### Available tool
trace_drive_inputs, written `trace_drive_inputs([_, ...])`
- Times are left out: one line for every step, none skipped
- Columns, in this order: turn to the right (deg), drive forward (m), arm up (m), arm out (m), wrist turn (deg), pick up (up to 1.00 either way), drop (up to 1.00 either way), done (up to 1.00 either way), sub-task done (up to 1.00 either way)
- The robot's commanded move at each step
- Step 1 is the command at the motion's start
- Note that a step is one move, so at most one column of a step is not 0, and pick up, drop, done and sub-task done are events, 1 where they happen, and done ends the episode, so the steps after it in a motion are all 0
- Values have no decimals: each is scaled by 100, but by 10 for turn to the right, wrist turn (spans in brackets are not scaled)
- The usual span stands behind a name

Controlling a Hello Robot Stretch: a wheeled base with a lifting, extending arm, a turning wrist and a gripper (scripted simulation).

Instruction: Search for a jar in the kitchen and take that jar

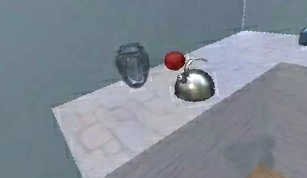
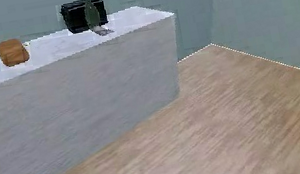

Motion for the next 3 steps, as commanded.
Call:
trace_drive_inputs([-450,0,0,0,0,0,0,0,0])
trace_drive_inputs([-450,0,0,0,0,0,0,0,0])
trace_drive_inputs([450,0,0,0,0,0,0,0,0])
